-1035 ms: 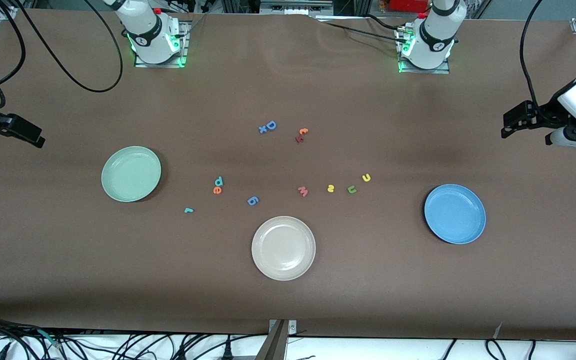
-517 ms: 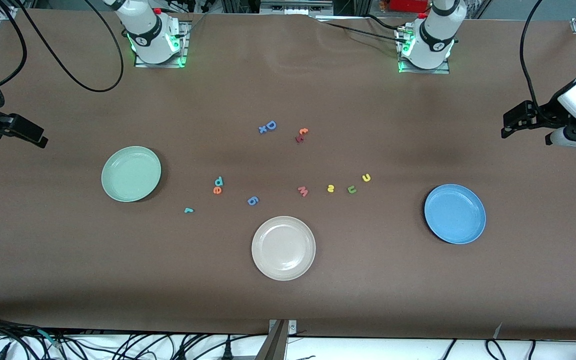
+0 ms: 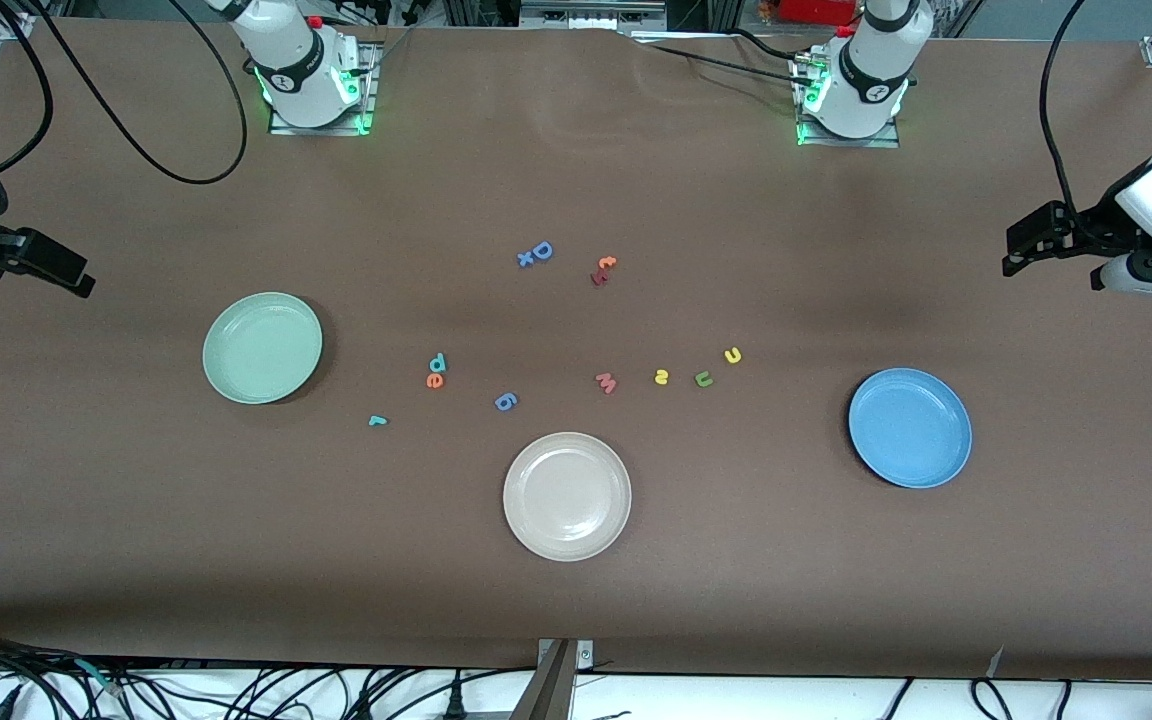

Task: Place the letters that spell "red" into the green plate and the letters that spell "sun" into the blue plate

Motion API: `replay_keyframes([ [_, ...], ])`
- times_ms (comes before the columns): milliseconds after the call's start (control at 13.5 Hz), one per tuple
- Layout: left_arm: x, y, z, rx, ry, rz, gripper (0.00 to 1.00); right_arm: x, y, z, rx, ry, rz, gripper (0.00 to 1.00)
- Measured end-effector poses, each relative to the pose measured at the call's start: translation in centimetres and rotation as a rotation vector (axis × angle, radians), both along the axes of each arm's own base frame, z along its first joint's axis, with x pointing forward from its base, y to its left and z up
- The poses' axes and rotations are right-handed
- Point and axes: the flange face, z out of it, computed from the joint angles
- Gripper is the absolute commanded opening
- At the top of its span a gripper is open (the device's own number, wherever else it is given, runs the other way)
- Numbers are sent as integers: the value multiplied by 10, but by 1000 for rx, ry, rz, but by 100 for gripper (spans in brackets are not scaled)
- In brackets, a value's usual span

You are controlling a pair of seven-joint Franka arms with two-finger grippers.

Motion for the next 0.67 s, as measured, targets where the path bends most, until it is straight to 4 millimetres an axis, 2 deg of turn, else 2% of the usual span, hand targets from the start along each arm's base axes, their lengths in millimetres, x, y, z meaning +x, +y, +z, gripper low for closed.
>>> replay_keyframes([
  [665, 0, 0, 0, 0, 0, 0, 100, -4, -8, 8, -3, -14, -14, 100],
])
